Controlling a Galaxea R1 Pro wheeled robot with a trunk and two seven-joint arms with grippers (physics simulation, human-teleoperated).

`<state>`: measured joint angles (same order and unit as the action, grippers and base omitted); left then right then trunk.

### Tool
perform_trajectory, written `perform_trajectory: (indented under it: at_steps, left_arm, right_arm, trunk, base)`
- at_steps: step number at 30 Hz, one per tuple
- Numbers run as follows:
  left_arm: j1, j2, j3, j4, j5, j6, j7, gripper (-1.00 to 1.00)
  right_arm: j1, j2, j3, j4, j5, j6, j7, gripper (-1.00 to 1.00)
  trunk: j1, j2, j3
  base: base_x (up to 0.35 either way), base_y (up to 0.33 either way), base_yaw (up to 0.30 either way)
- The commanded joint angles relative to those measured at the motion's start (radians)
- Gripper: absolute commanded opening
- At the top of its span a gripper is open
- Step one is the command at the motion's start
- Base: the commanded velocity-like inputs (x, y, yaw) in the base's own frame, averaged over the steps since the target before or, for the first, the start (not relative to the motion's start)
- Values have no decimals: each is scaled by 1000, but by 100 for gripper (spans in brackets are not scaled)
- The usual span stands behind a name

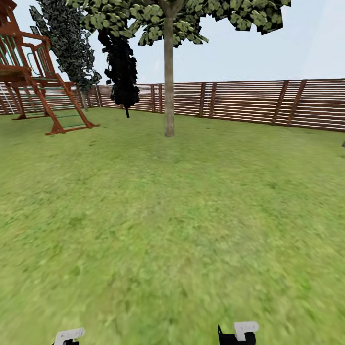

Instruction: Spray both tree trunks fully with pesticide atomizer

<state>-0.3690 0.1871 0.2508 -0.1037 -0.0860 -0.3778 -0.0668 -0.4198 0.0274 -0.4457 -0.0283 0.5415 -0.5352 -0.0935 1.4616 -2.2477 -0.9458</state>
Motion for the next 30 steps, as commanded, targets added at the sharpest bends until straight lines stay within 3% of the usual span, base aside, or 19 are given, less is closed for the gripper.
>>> perform_trajectory:
  at_steps: [1,30]
  left_arm:
    - [-1,0,9,1,-9,-3,-4,-100]
    - [-1,-1,8,1,-9,-4,-4,-100]
  right_arm:
    - [-1,0,-4,1,11,-2,-8,100]
    - [-1,0,-4,1,11,-2,-8,100]
  trunk:
    - [0,0,-1]
    - [0,0,-1]
  base:
    - [341,0,0]
    - [341,0,0]
